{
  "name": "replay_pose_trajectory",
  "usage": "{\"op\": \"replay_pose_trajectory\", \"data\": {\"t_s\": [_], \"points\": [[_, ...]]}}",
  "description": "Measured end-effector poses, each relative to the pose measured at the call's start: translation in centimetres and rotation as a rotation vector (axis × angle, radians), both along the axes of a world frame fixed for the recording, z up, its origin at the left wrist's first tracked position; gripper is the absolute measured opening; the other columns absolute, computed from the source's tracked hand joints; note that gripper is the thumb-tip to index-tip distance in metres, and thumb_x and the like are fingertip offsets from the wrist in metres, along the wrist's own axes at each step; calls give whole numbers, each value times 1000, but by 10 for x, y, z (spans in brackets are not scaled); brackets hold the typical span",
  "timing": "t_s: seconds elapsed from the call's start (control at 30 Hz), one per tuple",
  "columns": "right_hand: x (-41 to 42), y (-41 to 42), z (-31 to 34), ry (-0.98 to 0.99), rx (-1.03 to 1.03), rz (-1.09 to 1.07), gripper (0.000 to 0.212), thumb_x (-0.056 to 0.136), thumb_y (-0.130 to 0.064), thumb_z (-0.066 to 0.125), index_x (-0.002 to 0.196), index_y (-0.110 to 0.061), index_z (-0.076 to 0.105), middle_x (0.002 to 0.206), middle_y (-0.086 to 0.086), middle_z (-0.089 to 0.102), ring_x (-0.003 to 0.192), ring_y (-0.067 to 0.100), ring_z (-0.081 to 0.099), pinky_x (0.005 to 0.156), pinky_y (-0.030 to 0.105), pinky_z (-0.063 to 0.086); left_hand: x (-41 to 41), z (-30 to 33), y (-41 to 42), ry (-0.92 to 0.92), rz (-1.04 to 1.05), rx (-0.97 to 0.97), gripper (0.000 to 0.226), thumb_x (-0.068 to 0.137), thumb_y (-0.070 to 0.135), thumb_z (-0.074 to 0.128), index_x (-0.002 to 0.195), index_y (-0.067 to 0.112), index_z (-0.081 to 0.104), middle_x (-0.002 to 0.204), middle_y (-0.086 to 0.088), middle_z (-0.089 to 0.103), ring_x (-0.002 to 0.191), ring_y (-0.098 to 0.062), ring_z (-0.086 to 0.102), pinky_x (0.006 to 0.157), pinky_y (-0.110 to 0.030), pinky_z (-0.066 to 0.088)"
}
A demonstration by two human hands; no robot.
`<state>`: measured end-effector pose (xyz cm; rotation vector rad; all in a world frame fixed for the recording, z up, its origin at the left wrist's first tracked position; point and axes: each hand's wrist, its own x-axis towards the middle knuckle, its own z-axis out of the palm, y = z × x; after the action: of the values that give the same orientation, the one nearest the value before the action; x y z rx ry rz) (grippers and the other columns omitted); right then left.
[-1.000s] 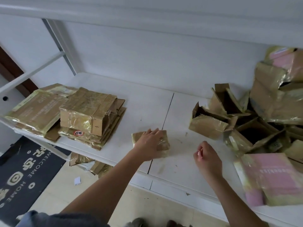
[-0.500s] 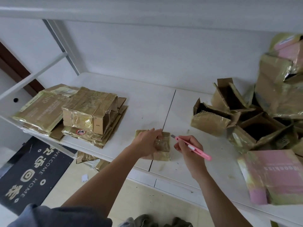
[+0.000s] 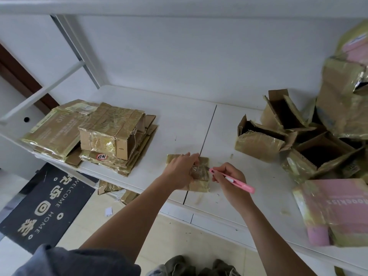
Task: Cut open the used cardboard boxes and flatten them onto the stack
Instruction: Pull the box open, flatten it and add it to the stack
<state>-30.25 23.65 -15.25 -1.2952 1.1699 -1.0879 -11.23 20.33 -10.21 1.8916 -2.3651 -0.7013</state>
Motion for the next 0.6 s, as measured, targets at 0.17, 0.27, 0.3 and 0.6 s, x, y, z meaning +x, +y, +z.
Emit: {"op": "replay_pose_trajectory", "data": {"t_s": [0.17, 0.27, 0.3, 0.6], "points": [[-5, 8, -2, -15, -4, -3, 16, 94, 1, 58, 80, -7, 59, 77, 5, 68, 75, 32, 63, 70, 62, 50, -2, 0, -1, -28, -19, 44, 65, 76, 6, 70, 134, 17, 43, 121, -5, 53, 116, -28, 51, 83, -33, 43], [-8, 14, -5, -19, -4, -21, 13, 94, 0, 59, 82, -5, 59, 78, 6, 68, 76, 43, 59, 68, 64, 49, -5, 1, -2, -66, -34, 66, 64, 76, 2, 68, 132, 17, 42, 127, -8, 52, 127, -28, 44, 81, -32, 44], [-8, 16, -5, -18, -5, -28, 13, 94, -1, 59, 83, -6, 59, 78, 7, 69, 76, 45, 59, 68, 63, 49, -6, 1, -2, -73, -34, 77, 64, 75, 1, 68, 132, 17, 42, 126, -8, 52, 127, -29, 44, 80, -33, 46], [-20, 27, -12, -253, 100, -322, 11, 96, 1, 55, 86, 0, 57, 77, 9, 64, 78, 25, 66, 91, 51, 56, -23, 12, -11, 33, 20, 124, 53, 85, 39, 69, 128, 15, 52, 93, 9, 46, 120, -32, 47, 88, -33, 37]]}}
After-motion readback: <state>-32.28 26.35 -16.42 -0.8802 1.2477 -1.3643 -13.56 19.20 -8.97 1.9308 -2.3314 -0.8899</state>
